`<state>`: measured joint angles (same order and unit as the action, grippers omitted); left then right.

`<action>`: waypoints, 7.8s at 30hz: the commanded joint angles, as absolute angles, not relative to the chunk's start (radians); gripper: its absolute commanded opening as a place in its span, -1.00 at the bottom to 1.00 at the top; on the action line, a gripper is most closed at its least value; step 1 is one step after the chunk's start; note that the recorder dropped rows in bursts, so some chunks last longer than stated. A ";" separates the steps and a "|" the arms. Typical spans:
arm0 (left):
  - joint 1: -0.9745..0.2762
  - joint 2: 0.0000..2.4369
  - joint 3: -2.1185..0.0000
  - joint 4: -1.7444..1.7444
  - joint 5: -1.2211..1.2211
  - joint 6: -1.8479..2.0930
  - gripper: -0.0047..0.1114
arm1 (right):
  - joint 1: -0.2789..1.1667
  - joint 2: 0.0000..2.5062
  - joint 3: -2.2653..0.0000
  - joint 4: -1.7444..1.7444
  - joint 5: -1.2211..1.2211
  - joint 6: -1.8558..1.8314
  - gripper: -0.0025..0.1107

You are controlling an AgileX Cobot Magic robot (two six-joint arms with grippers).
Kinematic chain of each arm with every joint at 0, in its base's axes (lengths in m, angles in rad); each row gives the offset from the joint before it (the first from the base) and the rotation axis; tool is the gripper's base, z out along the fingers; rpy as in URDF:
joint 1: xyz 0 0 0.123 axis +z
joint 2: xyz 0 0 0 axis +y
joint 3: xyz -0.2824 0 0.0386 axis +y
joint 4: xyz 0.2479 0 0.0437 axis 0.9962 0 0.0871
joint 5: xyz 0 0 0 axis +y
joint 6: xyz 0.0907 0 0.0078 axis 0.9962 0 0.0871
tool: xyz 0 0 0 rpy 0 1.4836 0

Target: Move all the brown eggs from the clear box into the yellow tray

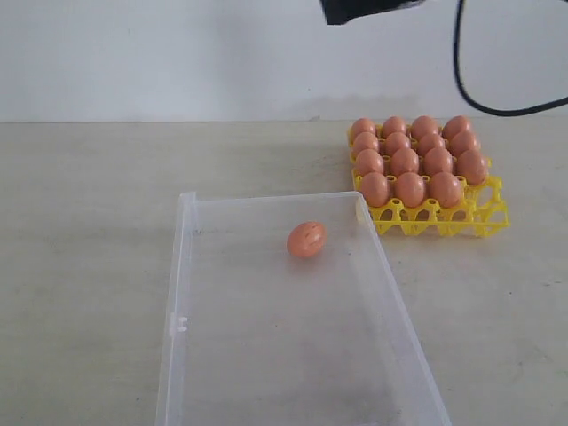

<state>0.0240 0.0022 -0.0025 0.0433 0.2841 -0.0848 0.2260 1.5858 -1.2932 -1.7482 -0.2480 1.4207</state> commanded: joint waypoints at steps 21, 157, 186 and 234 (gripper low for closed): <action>0.026 0.000 0.000 0.041 0.277 -0.083 -0.85 | 0.396 1.960 -1.866 0.369 1.173 -0.702 -0.96; 0.026 0.000 0.000 0.041 0.277 -0.083 -0.85 | -0.439 1.946 -0.885 -1.097 -0.936 0.826 -0.96; 0.026 0.000 0.000 0.041 0.277 -0.083 -0.85 | -0.439 2.141 -0.886 -0.955 -0.936 0.569 -0.11; 0.026 0.000 0.000 0.041 0.277 -0.083 -0.85 | 0.162 1.265 -0.872 -1.485 0.540 1.418 -0.96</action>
